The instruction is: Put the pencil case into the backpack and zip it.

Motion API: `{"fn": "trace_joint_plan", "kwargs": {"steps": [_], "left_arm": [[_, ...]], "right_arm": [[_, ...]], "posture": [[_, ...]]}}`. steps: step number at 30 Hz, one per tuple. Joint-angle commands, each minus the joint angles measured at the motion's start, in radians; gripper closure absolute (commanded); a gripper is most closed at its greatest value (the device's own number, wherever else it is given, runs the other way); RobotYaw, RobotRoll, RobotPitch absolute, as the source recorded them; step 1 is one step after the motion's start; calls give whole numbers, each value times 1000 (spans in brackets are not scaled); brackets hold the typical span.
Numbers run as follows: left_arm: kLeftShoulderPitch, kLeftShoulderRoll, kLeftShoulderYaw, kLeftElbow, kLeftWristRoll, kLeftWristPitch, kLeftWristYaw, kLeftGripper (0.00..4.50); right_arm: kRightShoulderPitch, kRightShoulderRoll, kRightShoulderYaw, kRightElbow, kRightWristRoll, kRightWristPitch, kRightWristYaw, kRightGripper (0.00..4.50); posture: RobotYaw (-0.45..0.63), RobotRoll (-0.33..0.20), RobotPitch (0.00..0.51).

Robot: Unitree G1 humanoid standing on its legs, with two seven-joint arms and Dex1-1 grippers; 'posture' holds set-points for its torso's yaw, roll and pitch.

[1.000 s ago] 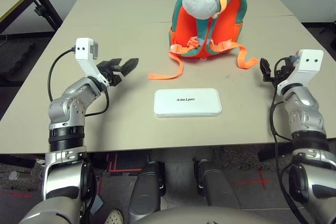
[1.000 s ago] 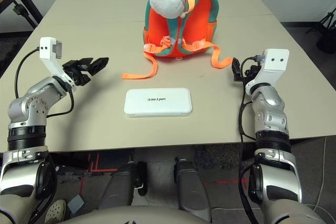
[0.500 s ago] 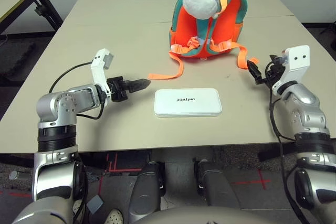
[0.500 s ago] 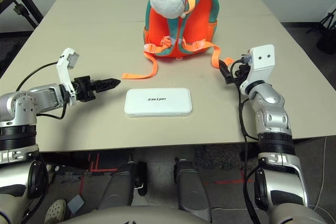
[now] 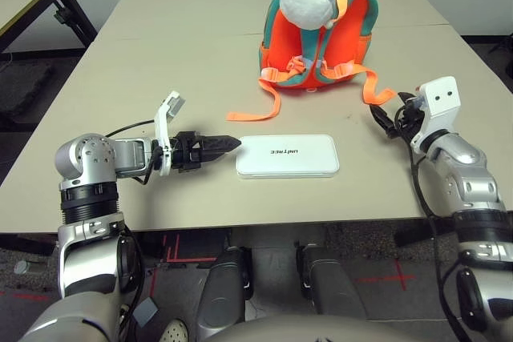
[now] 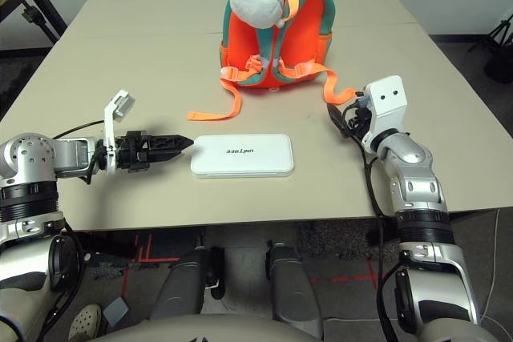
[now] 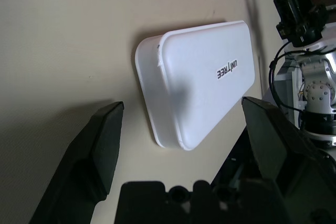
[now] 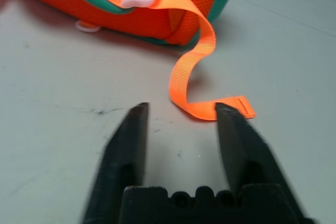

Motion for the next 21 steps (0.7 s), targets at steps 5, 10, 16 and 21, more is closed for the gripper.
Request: {"fn": "trace_joint_plan", "kwargs": {"steps": [5, 10, 16, 21], "left_arm": [[-31, -13, -32, 63, 41, -34, 3, 0], [-42, -27, -51, 88, 53, -53, -3, 0], [-46, -38, -64, 99, 54, -53, -5, 0], [-40, -43, -77, 96, 56, -51, -4, 0]], "right_arm": [[54, -85, 83, -84, -60, -2, 111, 4468], [89, -154, 155, -143, -97, -8, 221, 4468], [115, -173, 189, -200, -93, 24, 296, 4468], [131, -167, 212, -240, -87, 48, 328, 4468]], "posture": [[-87, 0, 133], [-94, 0, 136], [-96, 0, 140], [-97, 0, 145]]}}
